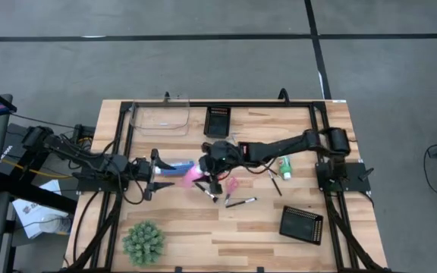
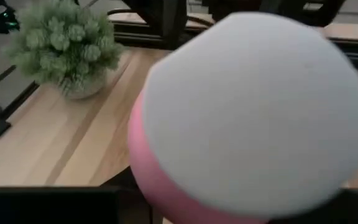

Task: Pick & Place Paint Supplies
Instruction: Put the pink paint bottle into the transparent bin

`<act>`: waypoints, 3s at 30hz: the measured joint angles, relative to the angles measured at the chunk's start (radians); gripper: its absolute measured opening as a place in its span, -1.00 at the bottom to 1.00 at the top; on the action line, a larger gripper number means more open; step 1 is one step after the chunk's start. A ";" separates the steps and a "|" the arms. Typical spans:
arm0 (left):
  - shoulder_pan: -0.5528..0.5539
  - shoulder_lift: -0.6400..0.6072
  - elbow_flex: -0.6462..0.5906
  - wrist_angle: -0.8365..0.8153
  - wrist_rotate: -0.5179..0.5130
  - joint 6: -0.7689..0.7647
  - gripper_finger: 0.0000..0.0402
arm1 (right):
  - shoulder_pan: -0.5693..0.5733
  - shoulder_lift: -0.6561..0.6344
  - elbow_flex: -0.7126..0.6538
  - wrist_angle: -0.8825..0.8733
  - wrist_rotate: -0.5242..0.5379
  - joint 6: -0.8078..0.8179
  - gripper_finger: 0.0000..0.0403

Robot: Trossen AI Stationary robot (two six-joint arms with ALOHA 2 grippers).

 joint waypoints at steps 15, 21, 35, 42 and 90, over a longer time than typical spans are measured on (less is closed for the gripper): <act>0.080 0.296 0.127 0.002 -0.076 -0.080 0.43 | -0.016 -0.053 0.004 -0.094 0.047 -0.013 -0.35; 0.121 0.438 0.194 0.085 -0.027 -0.041 0.45 | -0.019 -0.053 0.004 -0.105 0.050 -0.013 -0.35; 0.197 0.680 0.321 0.110 0.058 -0.026 0.30 | -0.019 -0.053 0.004 -0.158 0.051 -0.013 -0.35; 0.210 0.716 0.319 0.171 0.063 -0.009 -0.26 | -0.020 -0.057 0.008 -0.233 0.069 -0.007 -0.37; 0.257 1.098 0.211 0.859 0.054 0.016 -0.32 | 0.391 -0.111 -0.075 0.172 0.393 -0.110 0.39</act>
